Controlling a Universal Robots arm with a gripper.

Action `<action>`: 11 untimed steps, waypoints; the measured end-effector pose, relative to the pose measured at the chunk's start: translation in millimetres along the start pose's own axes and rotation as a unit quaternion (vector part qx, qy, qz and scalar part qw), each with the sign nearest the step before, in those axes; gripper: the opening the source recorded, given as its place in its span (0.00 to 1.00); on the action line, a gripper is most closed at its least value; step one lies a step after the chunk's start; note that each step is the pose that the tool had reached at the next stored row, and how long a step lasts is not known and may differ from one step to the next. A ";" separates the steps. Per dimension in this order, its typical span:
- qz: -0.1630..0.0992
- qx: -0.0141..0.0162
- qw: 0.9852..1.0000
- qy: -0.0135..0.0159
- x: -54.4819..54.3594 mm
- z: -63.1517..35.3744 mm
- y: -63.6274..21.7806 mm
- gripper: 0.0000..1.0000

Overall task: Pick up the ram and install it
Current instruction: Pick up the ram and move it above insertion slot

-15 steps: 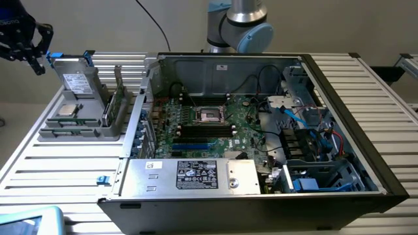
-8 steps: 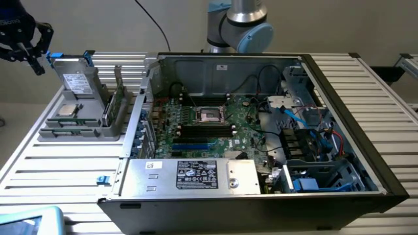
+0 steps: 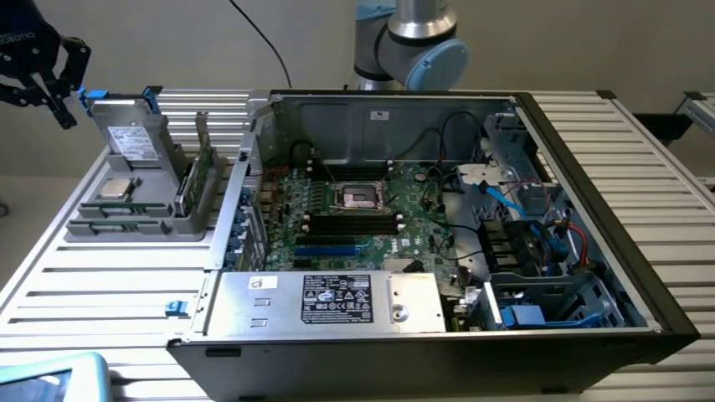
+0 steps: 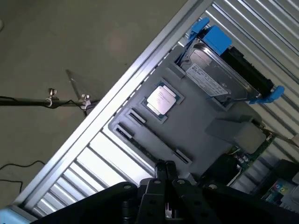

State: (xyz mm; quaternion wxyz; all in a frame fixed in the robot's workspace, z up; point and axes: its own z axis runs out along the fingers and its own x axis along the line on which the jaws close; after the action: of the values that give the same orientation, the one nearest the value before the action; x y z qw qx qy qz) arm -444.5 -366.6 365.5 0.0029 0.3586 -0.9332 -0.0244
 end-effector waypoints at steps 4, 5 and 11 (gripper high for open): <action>-0.037 0.000 0.999 0.002 0.0 0.2 -0.1 0.11; -0.045 0.000 0.999 0.002 0.0 0.3 -0.1 0.11; -0.100 0.000 0.995 0.006 0.0 0.6 0.0 0.11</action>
State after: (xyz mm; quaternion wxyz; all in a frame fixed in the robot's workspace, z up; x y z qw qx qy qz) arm -444.6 -366.6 365.0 0.0058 0.4503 -0.8926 -0.0228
